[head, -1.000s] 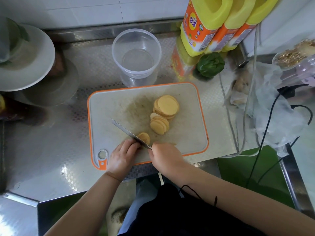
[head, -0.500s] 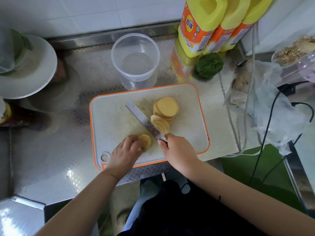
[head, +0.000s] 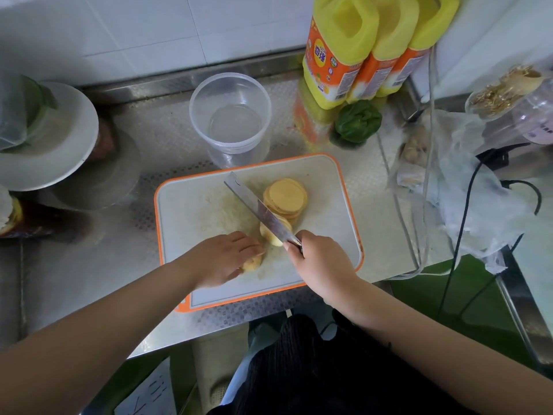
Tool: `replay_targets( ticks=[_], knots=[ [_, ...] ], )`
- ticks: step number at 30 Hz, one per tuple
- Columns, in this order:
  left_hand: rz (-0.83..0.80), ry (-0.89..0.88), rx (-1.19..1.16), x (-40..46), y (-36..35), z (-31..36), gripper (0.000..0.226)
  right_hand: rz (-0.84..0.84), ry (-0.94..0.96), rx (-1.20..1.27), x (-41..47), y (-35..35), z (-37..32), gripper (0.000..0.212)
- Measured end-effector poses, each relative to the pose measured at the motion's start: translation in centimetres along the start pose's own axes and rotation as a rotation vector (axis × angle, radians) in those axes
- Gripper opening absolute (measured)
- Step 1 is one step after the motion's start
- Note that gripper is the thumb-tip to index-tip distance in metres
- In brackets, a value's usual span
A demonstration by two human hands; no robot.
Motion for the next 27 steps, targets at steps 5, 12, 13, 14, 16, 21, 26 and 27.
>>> replay_targets(
  ticks=[5, 12, 13, 14, 16, 21, 26, 27],
  knots=[
    [0.007, 0.032, -0.052, -0.2, 0.1, -0.2, 0.076, -0.004, 0.001, -0.003, 0.0, -0.3, 0.5, 0.033],
    [0.113, 0.137, -0.123, -0.5, -0.3, 0.0, 0.068, -0.028, 0.027, -0.015, 0.2, -0.5, 0.4, 0.037],
    [0.134, 0.161, -0.128, -0.5, -0.5, -0.1, 0.066, -0.031, 0.028, -0.014, 0.3, -0.5, 0.4, 0.036],
    [0.157, 0.188, -0.138, -0.6, -0.6, -0.1, 0.064, -0.033, 0.029, -0.012, 0.3, -0.4, 0.4, 0.035],
    [0.211, 0.252, -0.156, -0.8, -0.9, 0.1, 0.062, -0.040, 0.031, -0.008, 0.4, -0.4, 0.3, 0.037],
    [0.336, 0.567, -0.281, -0.7, -1.7, 1.3, 0.058, -0.045, 0.019, 0.033, 0.7, -0.7, 0.4, 0.037],
    [0.574, 0.933, -0.428, -0.6, -3.2, 3.2, 0.056, -0.034, 0.031, -0.014, 1.0, -1.1, 0.0, 0.031],
    [0.626, 0.989, -0.458, -0.6, -3.5, 3.5, 0.057, -0.040, 0.037, -0.050, 1.0, -1.3, -0.2, 0.032]
  ],
)
Point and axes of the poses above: each hand's wrist, its own x-axis towards the middle knuckle, its own y-axis out of the back of the hand, z = x × y, the point moved 6 cm from there along x, towards the middle knuckle, and after that the axes turned 15 degrees about -x, right-handed, at the moved point
